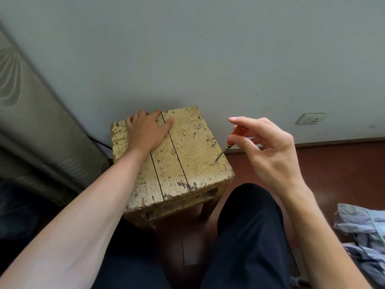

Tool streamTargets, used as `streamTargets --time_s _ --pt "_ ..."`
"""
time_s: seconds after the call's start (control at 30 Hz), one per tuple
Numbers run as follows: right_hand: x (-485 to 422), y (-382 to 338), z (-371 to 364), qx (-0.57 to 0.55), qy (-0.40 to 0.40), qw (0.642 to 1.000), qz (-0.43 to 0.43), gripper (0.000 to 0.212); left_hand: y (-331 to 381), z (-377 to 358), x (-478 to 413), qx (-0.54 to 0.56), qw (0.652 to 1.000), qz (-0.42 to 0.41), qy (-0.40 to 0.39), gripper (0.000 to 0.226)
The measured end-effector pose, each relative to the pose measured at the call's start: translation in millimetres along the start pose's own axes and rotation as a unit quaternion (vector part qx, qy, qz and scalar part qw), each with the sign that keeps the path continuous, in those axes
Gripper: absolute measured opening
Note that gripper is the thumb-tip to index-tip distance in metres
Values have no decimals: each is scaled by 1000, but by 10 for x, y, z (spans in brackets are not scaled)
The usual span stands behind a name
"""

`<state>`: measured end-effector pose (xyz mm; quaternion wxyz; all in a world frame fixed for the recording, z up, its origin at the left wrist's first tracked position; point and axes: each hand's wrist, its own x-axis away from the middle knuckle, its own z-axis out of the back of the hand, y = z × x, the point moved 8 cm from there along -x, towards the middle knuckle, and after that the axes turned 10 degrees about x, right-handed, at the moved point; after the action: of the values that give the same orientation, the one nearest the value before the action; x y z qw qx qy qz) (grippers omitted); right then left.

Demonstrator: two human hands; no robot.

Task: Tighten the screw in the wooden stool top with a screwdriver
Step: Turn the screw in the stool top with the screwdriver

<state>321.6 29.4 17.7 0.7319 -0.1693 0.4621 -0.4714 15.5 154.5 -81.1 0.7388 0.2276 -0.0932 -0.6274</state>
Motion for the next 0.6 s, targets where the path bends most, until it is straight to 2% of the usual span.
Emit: streamTargets --time_s 0.07,0.17,0.3,0.6 --pt "-7 -2 8 13 -11 1000 8 39 -2 0 1 3 1000 2 -2 79" --pt "-8 -29 1 28 -75 996 34 46 4 3 2 3 1000 3 -1 79" --pt "-8 -15 -49 -16 -130 991 8 47 7 3 1 1 1000 3 -2 79" --pt "-14 -23 -20 -25 -67 997 -3 39 3 1 3 -1 1000 3 -4 79"
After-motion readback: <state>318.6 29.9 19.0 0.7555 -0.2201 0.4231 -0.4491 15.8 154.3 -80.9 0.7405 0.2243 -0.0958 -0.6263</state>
